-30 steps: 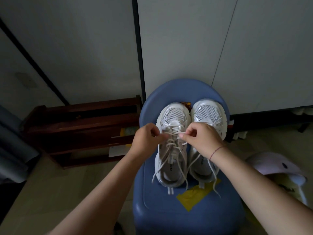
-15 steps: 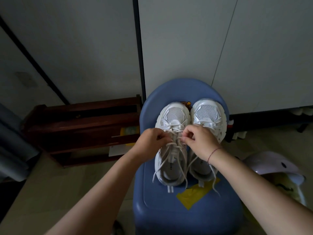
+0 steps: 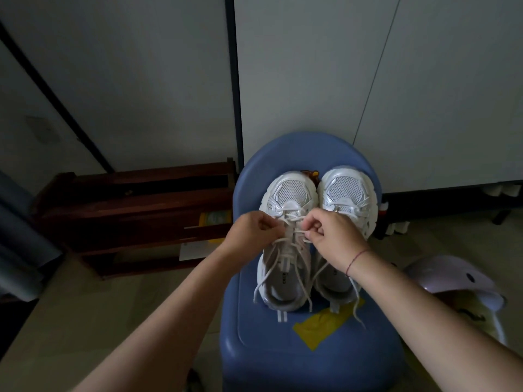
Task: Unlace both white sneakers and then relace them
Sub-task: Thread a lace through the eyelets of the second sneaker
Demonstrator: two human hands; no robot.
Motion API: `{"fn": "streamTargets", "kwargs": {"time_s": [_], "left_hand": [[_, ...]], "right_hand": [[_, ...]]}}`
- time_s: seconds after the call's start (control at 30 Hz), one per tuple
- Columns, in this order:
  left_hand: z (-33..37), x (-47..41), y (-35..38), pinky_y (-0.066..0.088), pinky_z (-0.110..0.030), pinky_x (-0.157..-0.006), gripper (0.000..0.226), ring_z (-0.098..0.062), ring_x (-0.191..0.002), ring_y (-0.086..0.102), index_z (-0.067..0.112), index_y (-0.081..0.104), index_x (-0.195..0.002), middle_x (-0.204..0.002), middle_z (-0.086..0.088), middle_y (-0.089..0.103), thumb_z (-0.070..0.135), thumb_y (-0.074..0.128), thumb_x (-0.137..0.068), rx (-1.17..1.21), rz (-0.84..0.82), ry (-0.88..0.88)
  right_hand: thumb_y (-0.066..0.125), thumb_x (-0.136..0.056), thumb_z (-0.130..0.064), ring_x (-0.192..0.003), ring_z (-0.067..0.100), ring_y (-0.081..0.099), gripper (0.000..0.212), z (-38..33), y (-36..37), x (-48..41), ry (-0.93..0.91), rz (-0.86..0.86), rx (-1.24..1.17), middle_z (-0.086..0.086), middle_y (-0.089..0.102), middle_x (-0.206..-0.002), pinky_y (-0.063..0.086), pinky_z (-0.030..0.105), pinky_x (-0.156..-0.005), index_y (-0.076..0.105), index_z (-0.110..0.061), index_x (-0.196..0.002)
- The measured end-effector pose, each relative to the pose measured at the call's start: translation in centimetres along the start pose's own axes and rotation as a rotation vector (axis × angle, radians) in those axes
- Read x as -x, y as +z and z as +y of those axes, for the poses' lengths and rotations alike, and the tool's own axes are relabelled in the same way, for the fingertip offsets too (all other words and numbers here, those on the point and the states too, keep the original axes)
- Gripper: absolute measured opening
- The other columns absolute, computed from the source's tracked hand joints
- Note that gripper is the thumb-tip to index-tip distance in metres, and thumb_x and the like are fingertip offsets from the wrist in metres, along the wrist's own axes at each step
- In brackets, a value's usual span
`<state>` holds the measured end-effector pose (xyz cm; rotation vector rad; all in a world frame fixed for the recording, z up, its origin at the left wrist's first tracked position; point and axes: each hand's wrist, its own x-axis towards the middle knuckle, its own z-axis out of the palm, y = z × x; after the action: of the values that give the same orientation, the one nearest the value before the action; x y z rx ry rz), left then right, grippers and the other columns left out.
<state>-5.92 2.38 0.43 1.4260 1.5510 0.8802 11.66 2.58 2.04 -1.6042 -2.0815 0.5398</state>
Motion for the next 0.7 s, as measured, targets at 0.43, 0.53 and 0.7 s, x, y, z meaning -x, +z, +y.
{"fn": "streamTargets", "kwargs": {"time_s": [0.43, 0.53, 0.7], "left_hand": [[-0.6, 0.2, 0.7, 0.049, -0.041, -0.062, 0.041, -0.017, -0.050, 0.053, 0.009, 0.059, -0.062, -0.056, -0.002, 0.063, 0.019, 0.048, -0.101, 0.030, 0.124, -0.044], [-0.6, 0.0, 0.7, 0.042, -0.024, -0.051, 0.045, -0.009, -0.037, 0.045, 0.006, 0.058, -0.065, -0.049, 0.003, 0.062, 0.018, 0.040, -0.104, 0.495, 0.173, -0.275], [-0.6, 0.1, 0.4, 0.031, -0.021, -0.047, 0.041, -0.011, -0.050, 0.041, 0.008, 0.056, -0.067, -0.054, 0.002, 0.049, 0.038, 0.059, -0.095, -0.066, 0.107, -0.042]], "right_hand": [[0.060, -0.088, -0.027, -0.086, 0.013, 0.058, 0.012, 0.3, 0.5, 0.0, -0.012, 0.110, 0.241, -0.013, 0.058, -0.082, 0.039, 0.030, -0.083, 0.058, -0.029, -0.076], [0.058, -0.087, -0.023, -0.089, 0.015, 0.056, 0.025, 1.1, -0.4, -0.3, 0.047, 0.095, 0.238, -0.012, 0.055, -0.081, 0.039, 0.032, -0.083, 0.049, -0.031, -0.065], [0.055, -0.088, -0.028, -0.098, 0.016, 0.053, 0.021, 1.3, -1.7, 0.2, 0.066, -0.003, 0.284, -0.011, 0.055, -0.090, 0.032, 0.029, -0.079, 0.051, -0.034, -0.069]]}}
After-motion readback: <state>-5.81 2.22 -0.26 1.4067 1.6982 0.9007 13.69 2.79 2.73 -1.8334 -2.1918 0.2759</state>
